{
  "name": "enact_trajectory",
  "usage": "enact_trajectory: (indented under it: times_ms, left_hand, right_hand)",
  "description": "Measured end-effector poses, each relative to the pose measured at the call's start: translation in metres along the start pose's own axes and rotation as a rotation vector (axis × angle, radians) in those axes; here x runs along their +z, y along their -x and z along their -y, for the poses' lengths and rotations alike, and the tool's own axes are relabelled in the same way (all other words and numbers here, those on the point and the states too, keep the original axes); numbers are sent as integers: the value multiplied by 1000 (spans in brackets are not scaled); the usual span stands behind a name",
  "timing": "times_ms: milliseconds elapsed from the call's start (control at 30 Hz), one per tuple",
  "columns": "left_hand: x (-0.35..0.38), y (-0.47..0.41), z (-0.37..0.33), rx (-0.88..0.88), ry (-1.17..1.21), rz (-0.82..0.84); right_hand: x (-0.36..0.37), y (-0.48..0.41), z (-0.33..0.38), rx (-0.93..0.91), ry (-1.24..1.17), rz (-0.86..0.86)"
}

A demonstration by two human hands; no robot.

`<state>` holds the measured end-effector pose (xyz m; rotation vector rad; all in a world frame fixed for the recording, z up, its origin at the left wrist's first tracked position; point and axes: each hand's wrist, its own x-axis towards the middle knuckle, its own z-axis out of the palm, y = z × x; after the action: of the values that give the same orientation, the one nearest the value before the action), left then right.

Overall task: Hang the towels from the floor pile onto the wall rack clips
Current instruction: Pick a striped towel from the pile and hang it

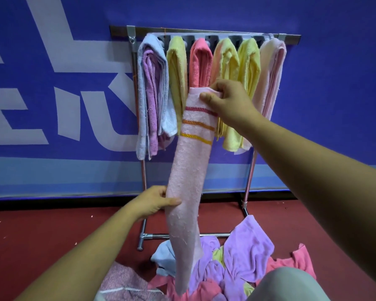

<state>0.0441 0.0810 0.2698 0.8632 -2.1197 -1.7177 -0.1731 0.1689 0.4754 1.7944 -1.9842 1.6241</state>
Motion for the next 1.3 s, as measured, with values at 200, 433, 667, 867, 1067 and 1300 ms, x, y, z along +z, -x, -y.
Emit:
enact_trajectory:
  times_ms: [200, 433, 667, 867, 1067, 1300]
  left_hand:
    - [-9, 3, -6, 64, 318, 21]
    - [-22, 6, -85, 196, 393, 163]
    - [-20, 0, -124, 177, 224, 261]
    - [-31, 3, -118, 154, 194, 317]
    - [-39, 6, -108, 57, 84, 340]
    - [-48, 7, -108, 85, 173, 398]
  right_hand:
    - [-18, 20, -58, 285, 265, -24]
    - [-2, 68, -93, 780, 489, 676]
    - [24, 73, -42, 555, -781, 716]
    - [24, 64, -31, 375, -510, 838]
    - [12, 62, -32, 447, -707, 702]
    - [-7, 59, -51, 571, -452, 805]
